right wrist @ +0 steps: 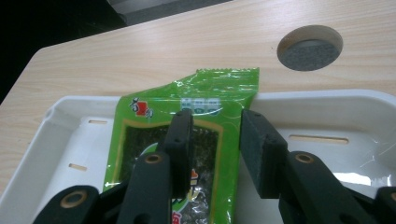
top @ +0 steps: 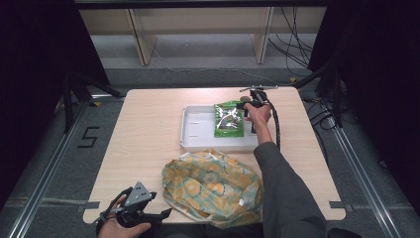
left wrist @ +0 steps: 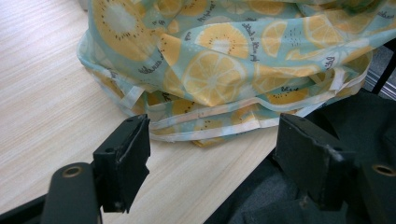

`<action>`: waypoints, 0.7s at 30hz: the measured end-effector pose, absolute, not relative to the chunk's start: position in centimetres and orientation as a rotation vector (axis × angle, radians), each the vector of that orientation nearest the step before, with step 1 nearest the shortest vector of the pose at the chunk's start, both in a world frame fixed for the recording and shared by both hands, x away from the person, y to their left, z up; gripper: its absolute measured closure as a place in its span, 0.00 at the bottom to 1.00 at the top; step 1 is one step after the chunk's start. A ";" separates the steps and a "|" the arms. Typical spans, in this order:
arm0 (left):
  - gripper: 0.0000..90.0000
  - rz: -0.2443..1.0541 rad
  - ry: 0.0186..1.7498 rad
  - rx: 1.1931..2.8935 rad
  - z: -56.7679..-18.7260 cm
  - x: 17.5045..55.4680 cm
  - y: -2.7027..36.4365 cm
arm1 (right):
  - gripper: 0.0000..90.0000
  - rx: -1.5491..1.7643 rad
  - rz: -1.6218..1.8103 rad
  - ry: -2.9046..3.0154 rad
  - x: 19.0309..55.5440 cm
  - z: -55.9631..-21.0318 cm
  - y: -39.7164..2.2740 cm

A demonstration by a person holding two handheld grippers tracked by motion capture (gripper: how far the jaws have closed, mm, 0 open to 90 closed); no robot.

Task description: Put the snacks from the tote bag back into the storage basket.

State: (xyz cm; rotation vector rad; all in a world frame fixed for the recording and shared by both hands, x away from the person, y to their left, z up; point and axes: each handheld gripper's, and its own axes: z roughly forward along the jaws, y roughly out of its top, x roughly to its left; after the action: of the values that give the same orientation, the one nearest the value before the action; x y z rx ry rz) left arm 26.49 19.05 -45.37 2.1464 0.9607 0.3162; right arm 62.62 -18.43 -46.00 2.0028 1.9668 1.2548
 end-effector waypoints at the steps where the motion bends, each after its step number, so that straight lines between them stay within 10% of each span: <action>1: 0.29 0.320 0.954 2.151 -45.3 26.5 19.1 | 0.73 1.960 1.291 1.942 62.6 -46.2 -18.5; 21: 0.29 0.321 0.972 2.151 -45.3 26.5 19.1 | 0.63 1.690 1.263 2.105 61.0 -42.6 -20.1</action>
State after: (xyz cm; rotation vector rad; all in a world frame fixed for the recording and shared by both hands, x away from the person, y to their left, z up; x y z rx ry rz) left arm 26.54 19.09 -45.31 2.1514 0.9725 0.3208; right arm 61.04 -20.06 -42.65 1.6899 2.1053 1.2629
